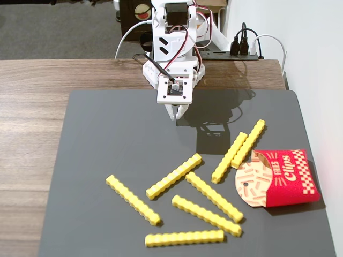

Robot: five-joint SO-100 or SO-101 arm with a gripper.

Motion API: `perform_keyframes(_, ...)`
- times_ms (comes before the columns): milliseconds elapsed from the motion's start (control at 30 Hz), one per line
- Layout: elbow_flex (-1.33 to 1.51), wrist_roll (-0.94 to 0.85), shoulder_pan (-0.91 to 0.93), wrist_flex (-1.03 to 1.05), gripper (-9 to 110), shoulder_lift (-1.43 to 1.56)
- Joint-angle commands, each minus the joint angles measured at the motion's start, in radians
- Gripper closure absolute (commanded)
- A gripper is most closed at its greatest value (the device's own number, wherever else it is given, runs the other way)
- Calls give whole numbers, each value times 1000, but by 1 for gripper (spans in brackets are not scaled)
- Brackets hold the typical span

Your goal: Grab a fry

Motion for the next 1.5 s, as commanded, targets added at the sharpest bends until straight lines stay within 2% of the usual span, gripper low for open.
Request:
perform_keyframes(0,3,-121,63,17,101,3)
perform_keyframes(800,-6,-124,55,2,101,-44)
perform_keyframes(1100,-195,-107,83,-2,101,-218)
perform_keyframes(1467,-414,-167,176,-31,101,-454)
